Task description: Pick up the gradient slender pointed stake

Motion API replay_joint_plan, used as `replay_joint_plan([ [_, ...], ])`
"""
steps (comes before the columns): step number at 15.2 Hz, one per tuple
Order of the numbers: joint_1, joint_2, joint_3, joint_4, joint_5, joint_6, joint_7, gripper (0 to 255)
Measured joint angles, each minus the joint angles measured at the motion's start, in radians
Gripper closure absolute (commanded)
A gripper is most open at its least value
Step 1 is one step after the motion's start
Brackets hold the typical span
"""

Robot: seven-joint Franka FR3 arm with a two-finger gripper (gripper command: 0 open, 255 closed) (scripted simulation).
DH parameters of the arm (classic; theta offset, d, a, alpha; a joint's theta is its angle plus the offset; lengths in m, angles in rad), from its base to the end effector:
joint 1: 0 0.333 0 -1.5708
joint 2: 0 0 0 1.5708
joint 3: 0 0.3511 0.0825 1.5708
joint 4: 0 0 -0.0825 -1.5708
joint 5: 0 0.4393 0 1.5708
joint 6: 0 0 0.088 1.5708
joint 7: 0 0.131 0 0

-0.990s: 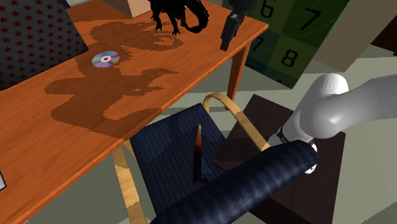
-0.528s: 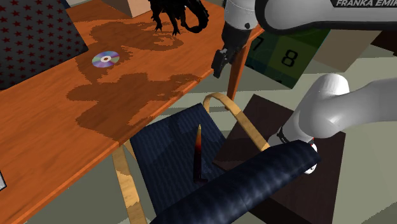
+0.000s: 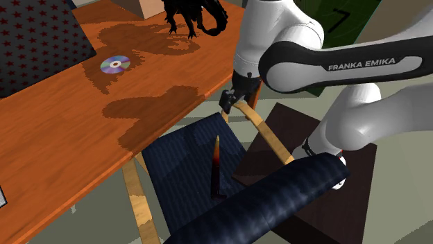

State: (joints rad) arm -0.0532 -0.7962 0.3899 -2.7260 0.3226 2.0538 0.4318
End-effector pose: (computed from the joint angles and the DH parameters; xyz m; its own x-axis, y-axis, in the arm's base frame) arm 0.3358 0.1283 0.4210 0.9422 -0.3250 0.0813 -0.3205 -0.9451 -0.0635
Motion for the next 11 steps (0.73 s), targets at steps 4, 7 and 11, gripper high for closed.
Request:
replay_joint_plan([
  [4, -0.006, 0.073, 0.107, -0.054, 0.072, 0.118, 0.155, 0],
  [7, -0.025, 0.171, 0.199, -0.069, 0.118, 0.226, 0.274, 0],
  [11, -0.073, 0.332, 0.334, -0.076, 0.154, 0.387, 0.446, 0],
])
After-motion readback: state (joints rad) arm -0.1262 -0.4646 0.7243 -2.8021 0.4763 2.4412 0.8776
